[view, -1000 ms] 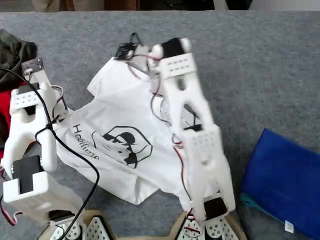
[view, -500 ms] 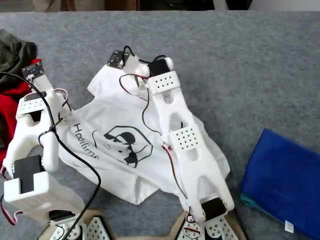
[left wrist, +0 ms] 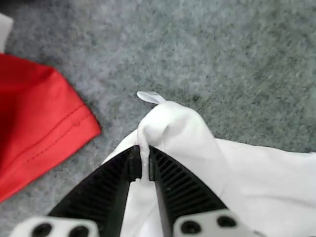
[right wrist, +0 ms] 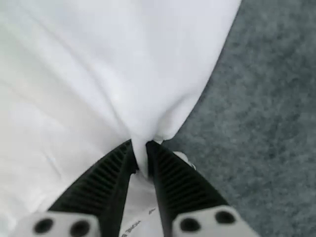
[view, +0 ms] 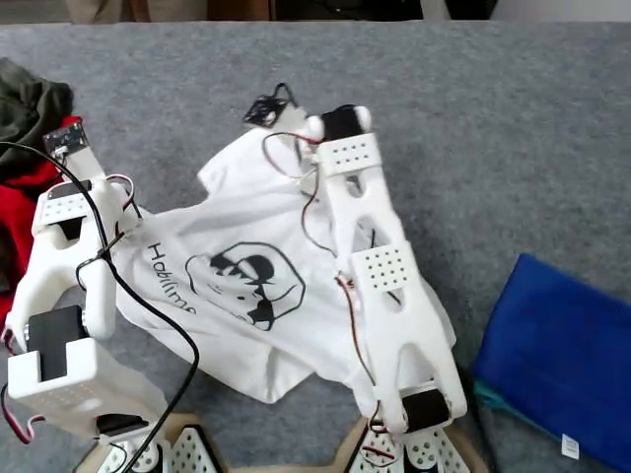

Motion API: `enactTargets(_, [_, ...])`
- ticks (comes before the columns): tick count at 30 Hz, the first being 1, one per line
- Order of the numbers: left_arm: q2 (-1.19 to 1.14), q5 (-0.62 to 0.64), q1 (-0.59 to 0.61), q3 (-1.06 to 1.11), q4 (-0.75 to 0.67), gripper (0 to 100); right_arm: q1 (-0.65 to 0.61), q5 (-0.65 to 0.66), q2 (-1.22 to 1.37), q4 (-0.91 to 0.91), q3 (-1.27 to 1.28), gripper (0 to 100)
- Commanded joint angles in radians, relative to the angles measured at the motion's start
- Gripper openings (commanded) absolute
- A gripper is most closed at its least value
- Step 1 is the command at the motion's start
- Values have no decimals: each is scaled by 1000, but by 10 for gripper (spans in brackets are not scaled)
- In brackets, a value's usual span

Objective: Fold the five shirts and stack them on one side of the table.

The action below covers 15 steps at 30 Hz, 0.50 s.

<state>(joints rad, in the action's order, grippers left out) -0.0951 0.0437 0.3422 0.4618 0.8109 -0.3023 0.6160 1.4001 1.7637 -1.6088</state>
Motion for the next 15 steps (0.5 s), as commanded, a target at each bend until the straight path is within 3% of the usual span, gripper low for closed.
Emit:
enactTargets(1, [15,2,-11,-2,-14,19,73,-8,-133,25,85,5])
enactTargets(9, [16,-77,-58,25,-12,19,79,-6,-429,5,720,5])
enactTargets(15, [18,-91,-58,26,-9,19,170,0,-644,-71,1017,5])
